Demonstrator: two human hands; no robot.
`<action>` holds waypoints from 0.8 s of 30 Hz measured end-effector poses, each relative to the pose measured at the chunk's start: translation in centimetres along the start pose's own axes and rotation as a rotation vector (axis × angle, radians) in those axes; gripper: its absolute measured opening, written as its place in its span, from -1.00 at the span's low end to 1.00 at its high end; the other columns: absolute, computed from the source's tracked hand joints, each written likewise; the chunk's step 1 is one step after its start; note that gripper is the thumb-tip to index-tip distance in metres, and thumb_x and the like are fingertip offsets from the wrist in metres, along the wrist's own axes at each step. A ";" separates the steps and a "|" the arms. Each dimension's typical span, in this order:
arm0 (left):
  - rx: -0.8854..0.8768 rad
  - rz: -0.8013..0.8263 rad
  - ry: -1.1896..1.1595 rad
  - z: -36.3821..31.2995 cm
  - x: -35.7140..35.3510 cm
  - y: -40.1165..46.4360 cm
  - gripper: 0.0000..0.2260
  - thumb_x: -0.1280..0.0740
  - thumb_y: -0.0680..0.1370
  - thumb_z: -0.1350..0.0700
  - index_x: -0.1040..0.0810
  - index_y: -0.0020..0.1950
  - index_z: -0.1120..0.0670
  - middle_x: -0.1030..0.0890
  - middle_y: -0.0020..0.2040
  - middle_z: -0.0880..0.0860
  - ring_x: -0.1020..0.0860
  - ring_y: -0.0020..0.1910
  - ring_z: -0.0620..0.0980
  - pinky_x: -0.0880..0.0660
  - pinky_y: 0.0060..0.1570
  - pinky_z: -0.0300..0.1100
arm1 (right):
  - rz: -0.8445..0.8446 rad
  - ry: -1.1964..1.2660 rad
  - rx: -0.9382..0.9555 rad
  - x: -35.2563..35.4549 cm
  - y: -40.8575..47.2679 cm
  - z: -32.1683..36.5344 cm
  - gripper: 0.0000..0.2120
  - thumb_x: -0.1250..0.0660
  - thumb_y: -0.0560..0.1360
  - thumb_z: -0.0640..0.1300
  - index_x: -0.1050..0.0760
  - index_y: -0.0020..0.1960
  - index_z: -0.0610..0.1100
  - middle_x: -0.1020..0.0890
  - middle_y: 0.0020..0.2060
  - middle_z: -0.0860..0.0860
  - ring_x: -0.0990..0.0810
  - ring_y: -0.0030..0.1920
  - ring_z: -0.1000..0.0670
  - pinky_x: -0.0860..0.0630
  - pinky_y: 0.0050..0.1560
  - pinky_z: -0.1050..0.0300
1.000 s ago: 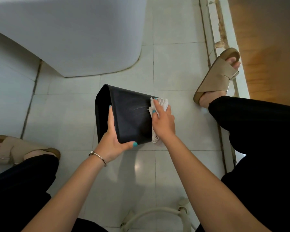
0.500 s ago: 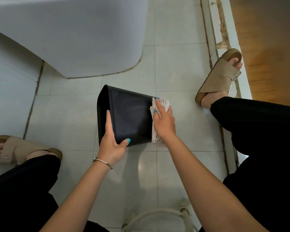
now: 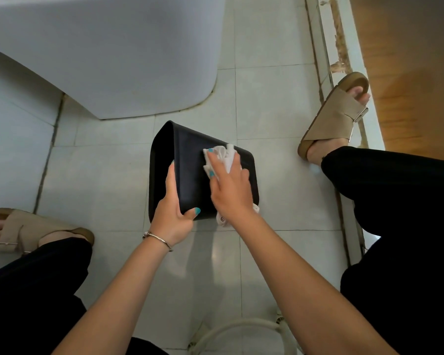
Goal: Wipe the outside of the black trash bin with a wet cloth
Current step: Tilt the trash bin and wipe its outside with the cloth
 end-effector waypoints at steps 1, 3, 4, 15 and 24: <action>-0.004 0.002 -0.004 -0.1 0.0 0.0 -0.06 -0.40 0.42 0.38 0.12 0.57 -0.08 -0.46 0.24 -0.19 -0.47 0.03 -0.04 -0.48 0.14 -0.04 | -0.012 -0.017 0.075 0.0 -0.3 1.0 -0.43 -0.14 0.59 -0.12 -0.10 0.53 0.22 -0.07 0.53 -0.18 -0.38 0.05 -0.21 -0.47 0.02 -0.06; -0.017 -0.005 -0.008 -0.2 -0.1 0.0 -0.05 -0.40 0.42 0.37 0.12 0.57 -0.08 -0.50 0.23 -0.05 -0.44 0.02 -0.05 -0.49 0.14 0.04 | -0.031 -0.044 0.191 0.1 -0.7 2.1 -0.44 -0.14 0.59 -0.13 -0.12 0.52 0.20 -0.10 0.51 -0.19 -0.38 -0.02 -0.18 -0.48 -0.08 -0.04; -0.015 -0.011 -0.018 -0.1 -0.1 -0.1 -0.06 -0.40 0.42 0.38 0.11 0.57 -0.07 -0.45 0.22 -0.18 -0.43 0.05 -0.10 -0.47 0.14 -0.06 | -0.031 -0.051 0.218 0.1 -0.7 2.2 -0.45 -0.14 0.58 -0.13 -0.13 0.52 0.20 -0.12 0.51 -0.19 -0.37 -0.05 -0.16 -0.49 -0.12 -0.03; -0.007 -0.038 -0.034 0.6 0.3 -0.3 -0.09 -0.41 0.44 0.38 0.08 0.58 -0.04 -0.26 0.16 -0.49 -0.35 0.08 -0.37 -0.30 0.09 -0.48 | 0.057 0.004 -0.206 -0.5 2.4 -6.4 -0.51 -0.06 0.66 -0.03 -0.06 0.52 0.31 -0.10 0.52 -0.08 -0.40 0.22 -0.19 -0.48 0.13 -0.06; -0.008 0.026 0.113 -1.0 0.1 0.6 0.00 -0.43 0.44 0.29 0.22 0.53 -0.22 -0.58 0.11 0.18 -0.59 -0.05 0.18 -0.54 0.02 0.11 | 0.002 -0.050 -0.190 0.1 2.9 -3.7 -0.49 -0.08 0.66 0.01 0.01 0.54 0.24 -0.13 0.49 -0.11 -0.38 0.26 -0.18 -0.51 0.14 -0.05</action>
Point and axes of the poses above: each hand's wrist, its own y-axis towards the middle knuckle, its own x-axis out of the back of the hand, z = x × y, the point moved 5 cm from there along y, towards the middle knuckle
